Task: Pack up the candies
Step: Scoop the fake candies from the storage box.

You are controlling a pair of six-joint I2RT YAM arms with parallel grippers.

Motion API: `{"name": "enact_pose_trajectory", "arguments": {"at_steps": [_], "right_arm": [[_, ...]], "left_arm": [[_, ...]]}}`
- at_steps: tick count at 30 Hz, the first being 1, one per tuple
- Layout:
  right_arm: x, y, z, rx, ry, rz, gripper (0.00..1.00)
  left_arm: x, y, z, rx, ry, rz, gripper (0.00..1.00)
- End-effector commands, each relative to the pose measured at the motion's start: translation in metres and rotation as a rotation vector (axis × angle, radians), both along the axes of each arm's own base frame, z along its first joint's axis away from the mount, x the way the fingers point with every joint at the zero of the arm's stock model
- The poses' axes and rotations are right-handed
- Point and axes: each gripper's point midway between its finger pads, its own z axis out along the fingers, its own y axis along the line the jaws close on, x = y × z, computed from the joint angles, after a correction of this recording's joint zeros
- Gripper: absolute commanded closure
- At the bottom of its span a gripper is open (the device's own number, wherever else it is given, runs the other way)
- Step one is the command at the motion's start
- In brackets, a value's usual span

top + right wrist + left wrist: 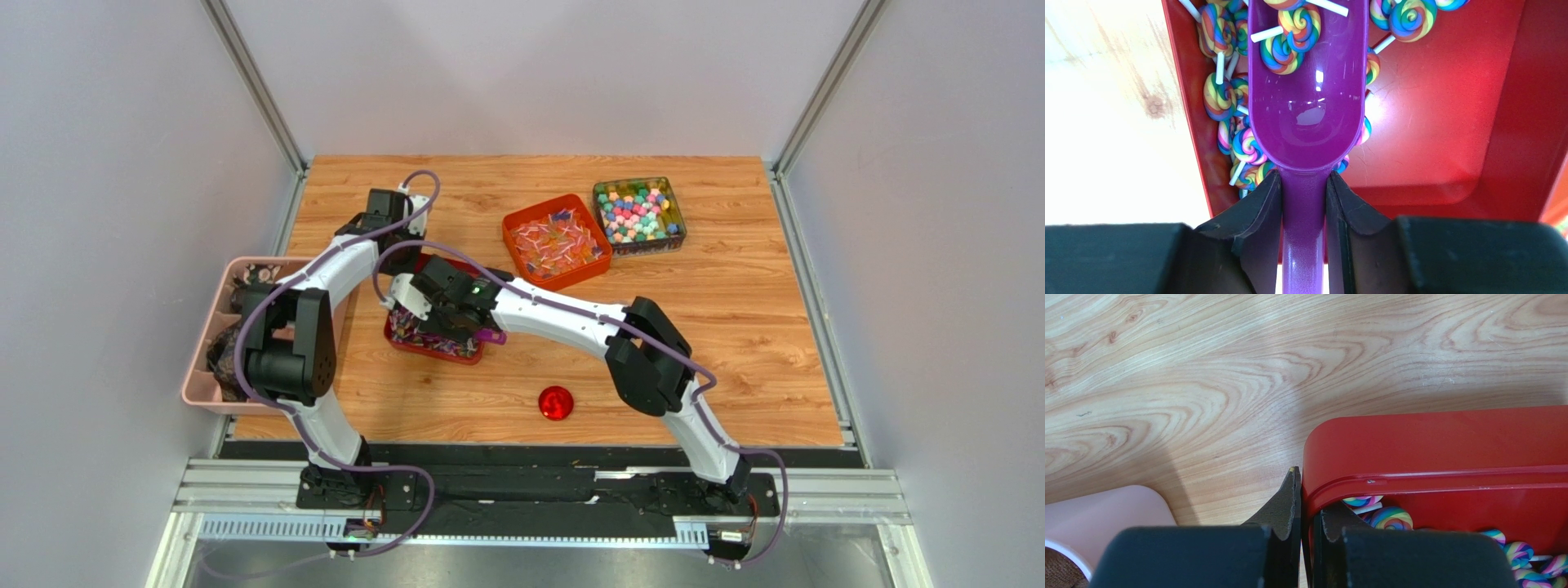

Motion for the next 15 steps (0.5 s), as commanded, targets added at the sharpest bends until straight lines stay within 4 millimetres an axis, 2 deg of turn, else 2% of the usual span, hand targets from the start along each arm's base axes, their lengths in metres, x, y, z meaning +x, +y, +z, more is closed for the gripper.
{"name": "enact_pose_trajectory", "arguments": {"at_steps": [1, 5, 9, 15], "right_arm": [[0.010, 0.016, 0.027, 0.189, 0.051, 0.000, 1.00], [0.015, 0.008, 0.034, 0.199, 0.054, 0.002, 1.00], [0.006, 0.002, 0.038, 0.243, 0.147, 0.029, 1.00], [0.001, -0.009, 0.051, 0.253, 0.134, 0.069, 1.00]], "left_arm": [[0.006, -0.028, 0.027, -0.126, -0.041, -0.031, 1.00], [0.007, -0.026, 0.026, -0.117, -0.043, -0.032, 1.00], [0.009, -0.023, 0.025, -0.111, -0.046, -0.029, 1.00], [0.010, -0.016, 0.021, -0.114, -0.032, -0.022, 1.00]]}}
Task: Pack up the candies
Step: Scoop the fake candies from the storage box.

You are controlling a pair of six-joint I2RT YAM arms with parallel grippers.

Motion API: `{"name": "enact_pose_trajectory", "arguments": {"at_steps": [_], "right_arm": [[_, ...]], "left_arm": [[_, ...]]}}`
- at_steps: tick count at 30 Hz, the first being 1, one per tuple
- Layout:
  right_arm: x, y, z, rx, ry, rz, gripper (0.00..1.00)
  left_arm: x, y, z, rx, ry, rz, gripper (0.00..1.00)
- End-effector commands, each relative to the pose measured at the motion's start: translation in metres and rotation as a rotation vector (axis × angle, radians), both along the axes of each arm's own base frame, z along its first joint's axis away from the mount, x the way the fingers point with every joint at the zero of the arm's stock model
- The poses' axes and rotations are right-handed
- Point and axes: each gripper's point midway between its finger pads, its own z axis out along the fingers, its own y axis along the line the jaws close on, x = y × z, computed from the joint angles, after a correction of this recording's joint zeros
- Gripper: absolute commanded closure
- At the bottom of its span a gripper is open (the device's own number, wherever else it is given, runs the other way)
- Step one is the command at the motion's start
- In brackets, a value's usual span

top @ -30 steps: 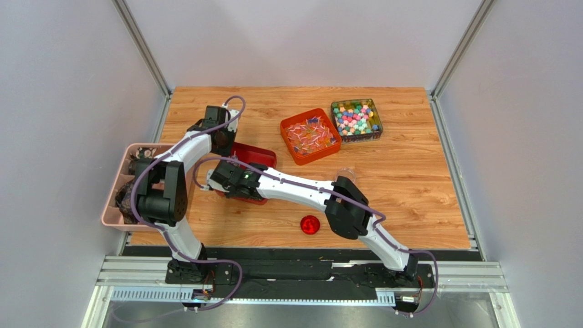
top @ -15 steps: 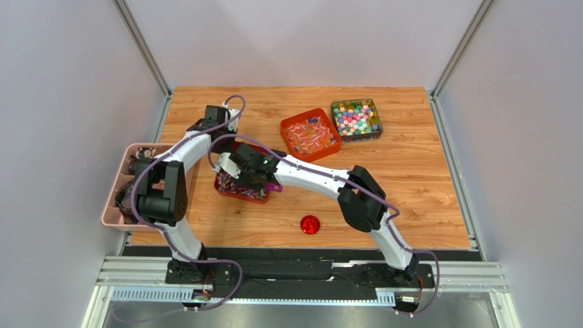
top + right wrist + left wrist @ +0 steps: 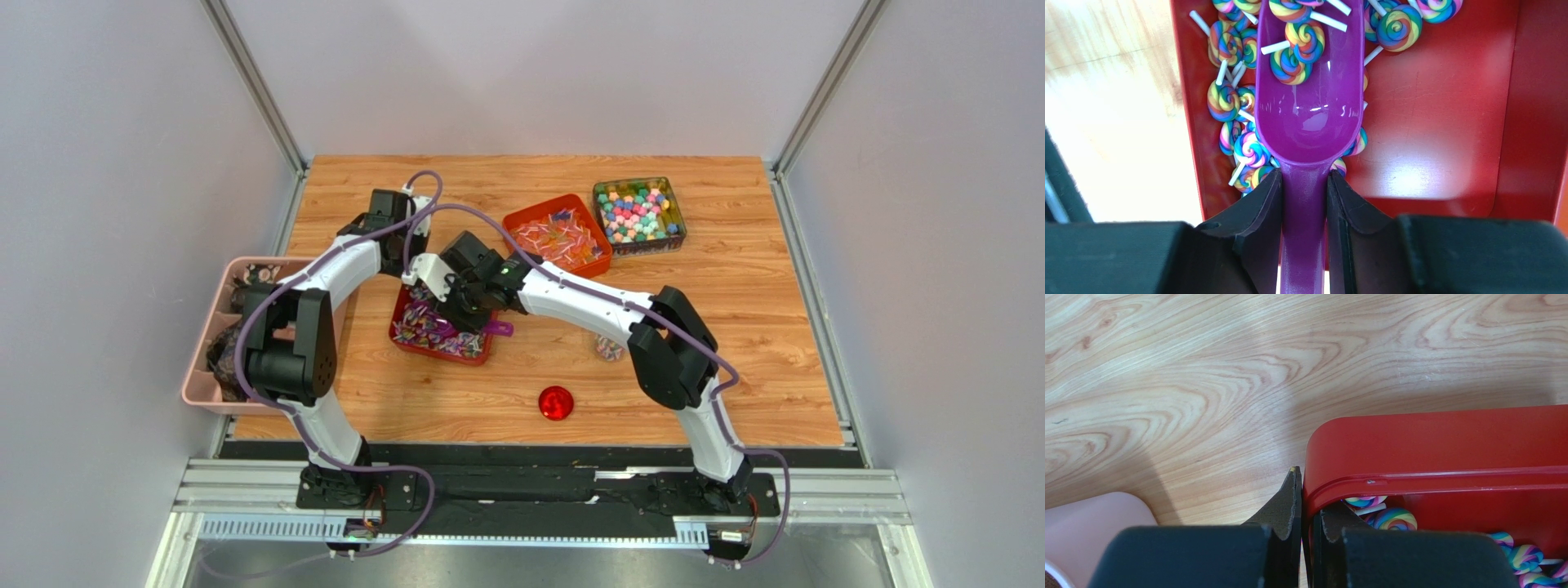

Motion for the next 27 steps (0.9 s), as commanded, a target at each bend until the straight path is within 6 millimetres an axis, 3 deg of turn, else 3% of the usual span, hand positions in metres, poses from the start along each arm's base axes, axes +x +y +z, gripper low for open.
{"name": "enact_pose_trajectory", "arguments": {"at_steps": [1, 5, 9, 18, 27], "right_arm": [[-0.003, 0.000, 0.042, 0.097, -0.032, 0.038, 1.00], [-0.006, -0.009, 0.039, 0.096, -0.027, 0.046, 1.00], [0.006, -0.012, 0.033, 0.059, -0.090, 0.010, 1.00], [0.014, -0.003, 0.007, -0.076, -0.239, -0.003, 1.00], [0.006, 0.015, -0.013, -0.122, -0.233, 0.048, 1.00]], "left_arm": [[0.012, -0.007, 0.020, -0.088, -0.036, -0.007, 1.00], [0.014, -0.005, 0.021, -0.093, -0.038, -0.015, 1.00], [0.013, -0.007, 0.019, -0.099, -0.023, -0.035, 1.00], [0.014, -0.005, 0.021, -0.094, -0.024, -0.030, 1.00], [0.011, -0.006, 0.018, -0.099, -0.013, -0.028, 1.00]]}}
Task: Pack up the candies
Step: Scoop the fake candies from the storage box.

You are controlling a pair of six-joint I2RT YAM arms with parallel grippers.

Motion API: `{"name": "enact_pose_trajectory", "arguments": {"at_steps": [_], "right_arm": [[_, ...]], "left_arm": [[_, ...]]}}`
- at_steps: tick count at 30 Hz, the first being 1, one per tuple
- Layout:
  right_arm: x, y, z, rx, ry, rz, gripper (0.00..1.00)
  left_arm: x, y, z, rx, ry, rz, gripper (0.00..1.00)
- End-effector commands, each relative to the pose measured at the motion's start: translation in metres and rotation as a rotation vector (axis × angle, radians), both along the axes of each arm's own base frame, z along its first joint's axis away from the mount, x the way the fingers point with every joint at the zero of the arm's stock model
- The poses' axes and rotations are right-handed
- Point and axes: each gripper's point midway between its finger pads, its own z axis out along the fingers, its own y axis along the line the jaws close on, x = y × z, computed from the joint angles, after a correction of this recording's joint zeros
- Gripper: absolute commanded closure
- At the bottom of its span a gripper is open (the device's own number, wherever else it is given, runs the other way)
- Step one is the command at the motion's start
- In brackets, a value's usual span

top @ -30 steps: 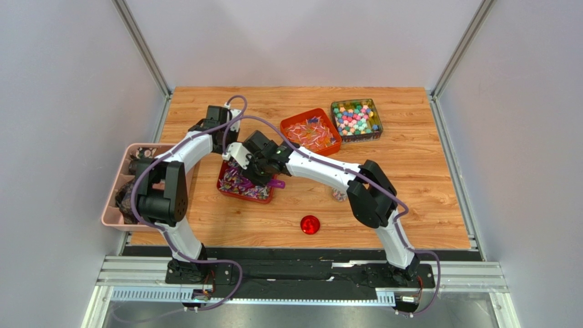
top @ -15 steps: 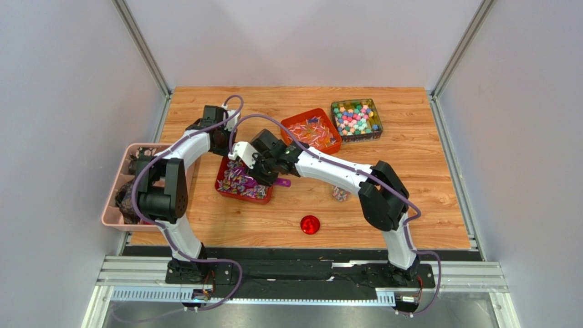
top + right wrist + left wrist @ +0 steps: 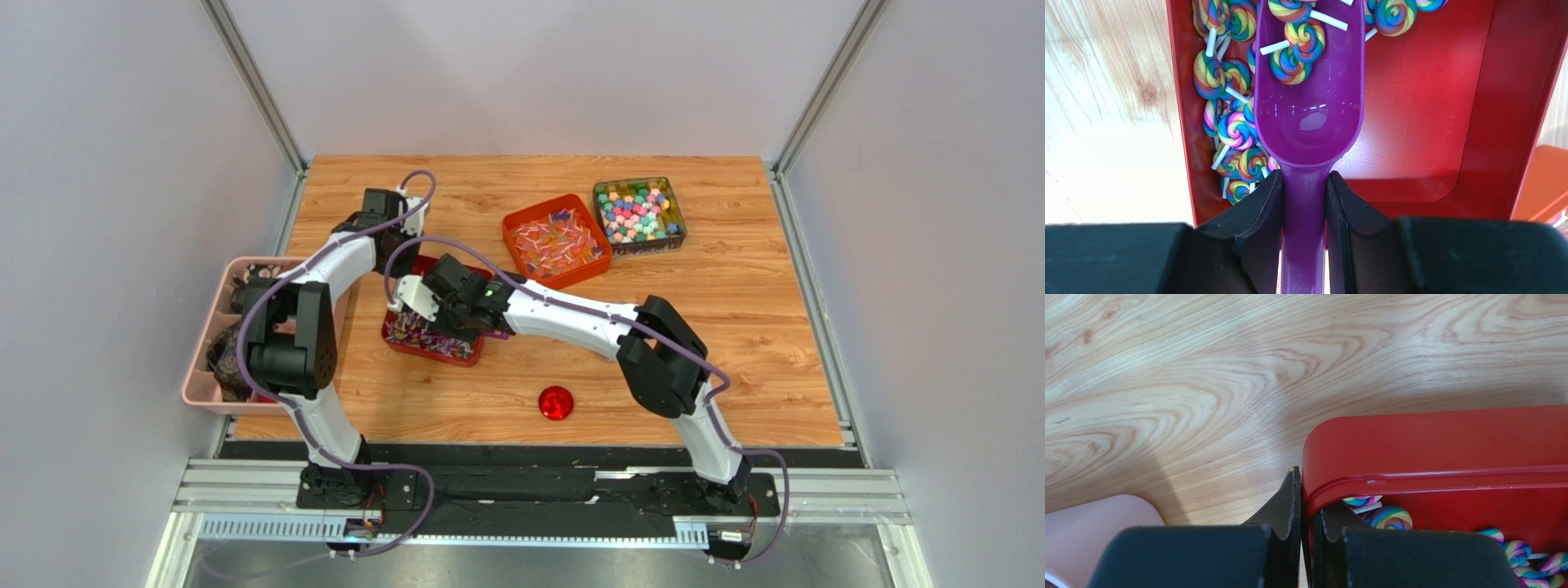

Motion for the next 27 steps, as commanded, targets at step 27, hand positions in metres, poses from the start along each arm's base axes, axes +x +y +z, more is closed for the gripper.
{"name": "enact_pose_trajectory", "arguments": {"at_steps": [27], "right_arm": [[0.016, 0.018, -0.045, -0.176, -0.128, 0.003, 0.88]], "left_arm": [[0.008, -0.022, 0.031, -0.129, -0.049, -0.032, 1.00]]}}
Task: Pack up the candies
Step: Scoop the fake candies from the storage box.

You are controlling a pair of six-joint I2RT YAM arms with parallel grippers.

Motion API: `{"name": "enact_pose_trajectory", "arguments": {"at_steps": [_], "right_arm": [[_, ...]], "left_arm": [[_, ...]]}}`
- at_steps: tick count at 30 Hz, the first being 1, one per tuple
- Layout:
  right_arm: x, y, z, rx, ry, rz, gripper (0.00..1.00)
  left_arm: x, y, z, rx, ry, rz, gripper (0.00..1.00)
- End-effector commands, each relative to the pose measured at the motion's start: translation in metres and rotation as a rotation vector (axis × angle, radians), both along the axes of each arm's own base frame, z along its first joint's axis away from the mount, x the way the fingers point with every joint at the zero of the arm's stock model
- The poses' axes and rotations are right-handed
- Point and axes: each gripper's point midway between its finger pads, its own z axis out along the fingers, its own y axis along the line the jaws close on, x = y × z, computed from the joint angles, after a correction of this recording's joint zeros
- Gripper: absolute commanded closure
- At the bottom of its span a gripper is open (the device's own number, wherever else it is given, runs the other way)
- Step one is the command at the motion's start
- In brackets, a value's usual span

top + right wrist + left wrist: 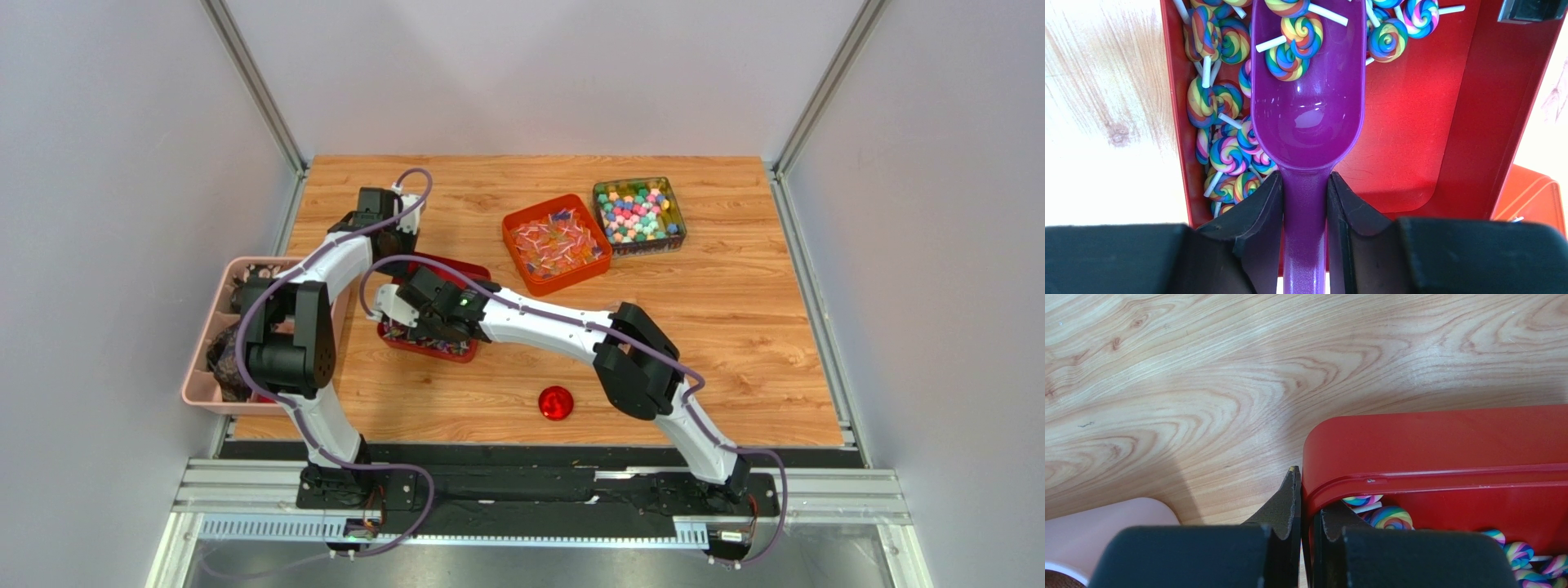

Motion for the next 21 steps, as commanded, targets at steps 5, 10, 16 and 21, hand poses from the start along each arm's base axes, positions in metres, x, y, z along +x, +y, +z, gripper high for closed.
{"name": "enact_pose_trajectory", "arguments": {"at_steps": [5, 10, 16, 21], "right_arm": [[0.0047, -0.0075, -0.0443, -0.096, 0.005, -0.007, 0.81], [0.0048, -0.0066, -0.0454, -0.096, 0.002, -0.008, 0.80], [0.0056, -0.0058, -0.0483, -0.093, -0.001, -0.020, 0.76], [0.0051, -0.0063, -0.0486, -0.093, 0.002, -0.024, 0.74]], "left_arm": [[0.0013, -0.0315, 0.0283, -0.142, -0.019, -0.038, 1.00], [0.0009, -0.0319, 0.0288, -0.144, -0.019, -0.041, 1.00], [0.0014, -0.0317, 0.0293, -0.143, -0.021, -0.040, 1.00], [0.0009, -0.0320, 0.0288, -0.145, -0.019, -0.040, 1.00]]}}
